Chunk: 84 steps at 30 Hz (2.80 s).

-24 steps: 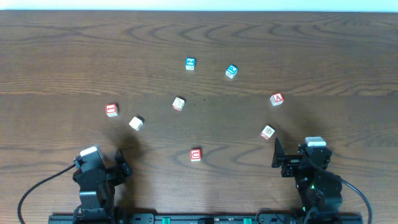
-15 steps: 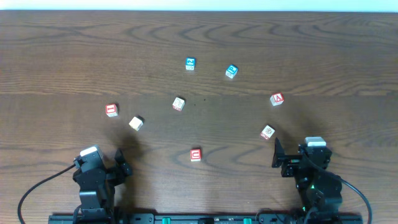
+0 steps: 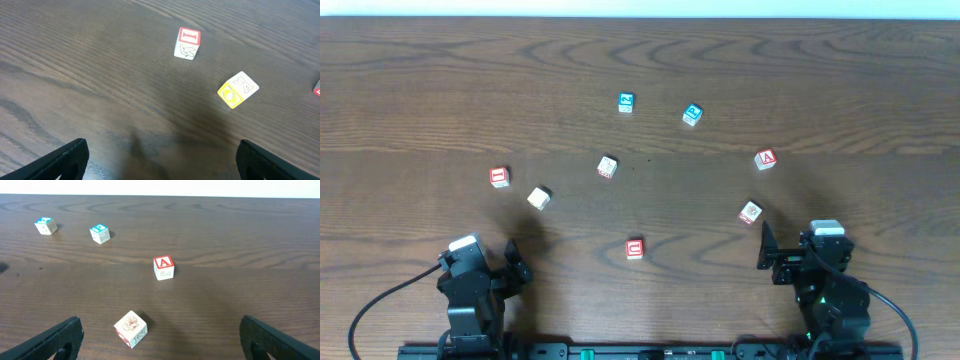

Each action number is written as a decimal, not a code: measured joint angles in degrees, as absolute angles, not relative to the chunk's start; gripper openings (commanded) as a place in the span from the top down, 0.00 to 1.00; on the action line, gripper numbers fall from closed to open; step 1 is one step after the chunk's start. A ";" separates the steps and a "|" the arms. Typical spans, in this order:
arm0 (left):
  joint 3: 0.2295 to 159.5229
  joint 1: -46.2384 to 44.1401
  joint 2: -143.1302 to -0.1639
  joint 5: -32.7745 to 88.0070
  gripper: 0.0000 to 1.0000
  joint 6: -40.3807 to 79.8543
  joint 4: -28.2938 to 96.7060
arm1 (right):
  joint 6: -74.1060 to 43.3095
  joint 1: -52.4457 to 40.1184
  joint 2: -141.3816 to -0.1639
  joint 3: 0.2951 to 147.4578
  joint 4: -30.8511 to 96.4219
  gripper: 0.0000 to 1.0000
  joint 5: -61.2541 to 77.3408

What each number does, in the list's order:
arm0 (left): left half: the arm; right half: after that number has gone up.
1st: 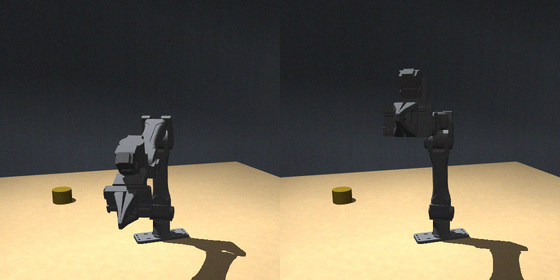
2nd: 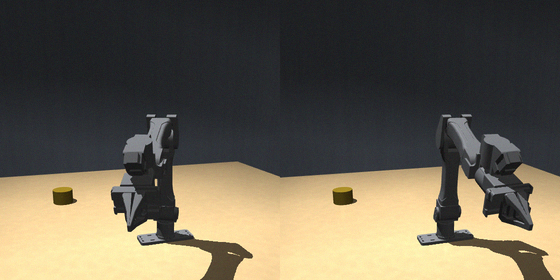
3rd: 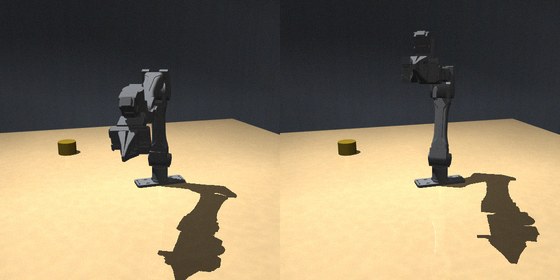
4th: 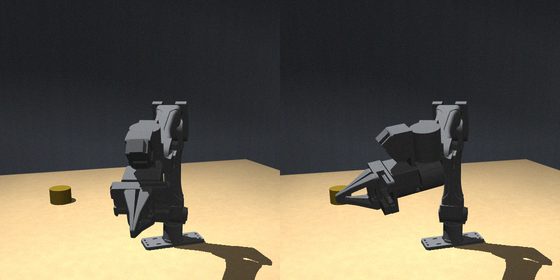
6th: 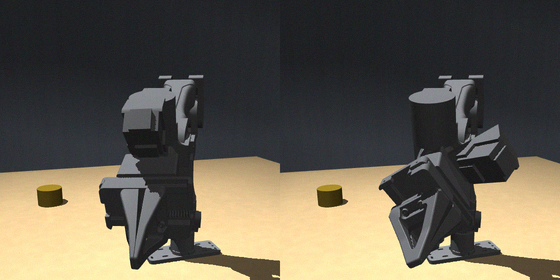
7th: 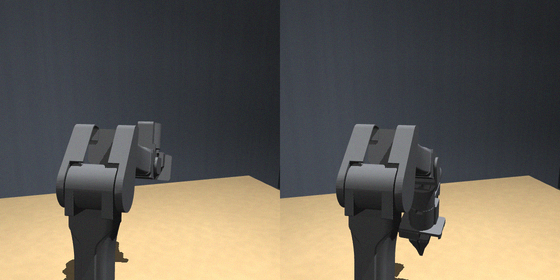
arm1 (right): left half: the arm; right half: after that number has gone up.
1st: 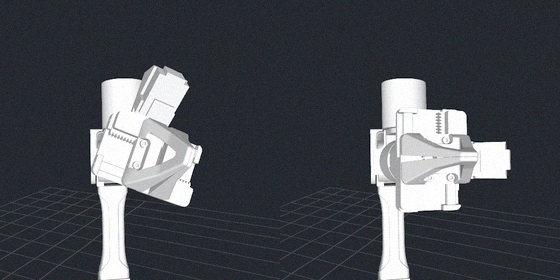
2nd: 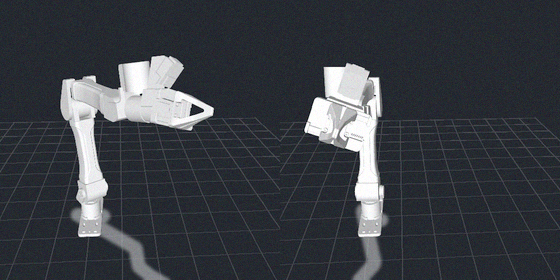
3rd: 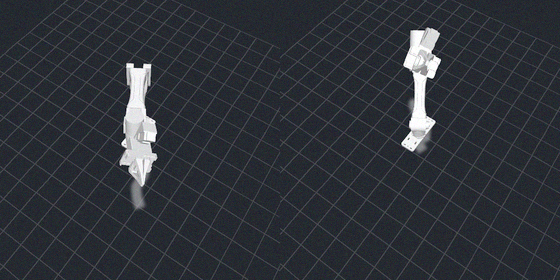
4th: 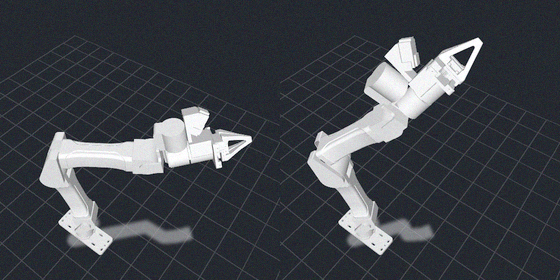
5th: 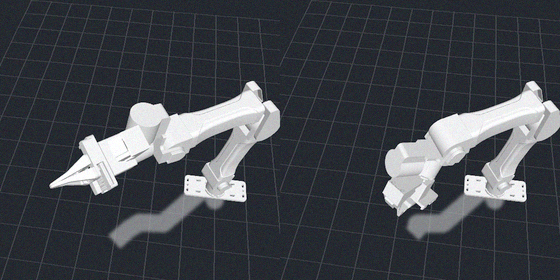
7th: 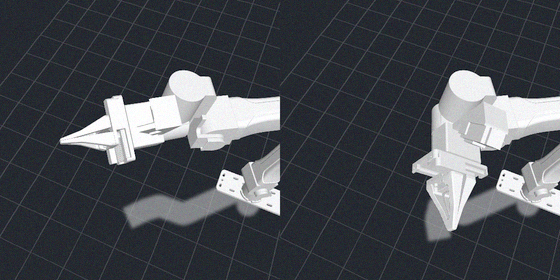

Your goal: Spell out Ai2

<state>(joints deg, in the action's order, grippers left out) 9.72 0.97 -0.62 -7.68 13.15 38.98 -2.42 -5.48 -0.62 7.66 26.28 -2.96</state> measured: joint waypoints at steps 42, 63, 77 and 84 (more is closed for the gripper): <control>9.67 0.97 -1.58 0.45 0.05 14.13 24.67 | -2.42 -5.48 -0.62 7.64 26.28 0.01 -2.96; 32.86 0.97 -53.47 -5.82 0.05 12.99 13.50 | -2.42 -5.48 -0.64 7.66 26.30 0.01 -2.96; 59.16 0.97 -82.63 -5.96 0.05 4.40 30.96 | -2.42 -5.48 -0.62 7.66 26.28 0.01 -2.96; 59.40 0.97 -87.07 -4.84 0.05 3.95 32.18 | -2.42 -5.48 -0.62 7.66 26.28 0.01 -2.96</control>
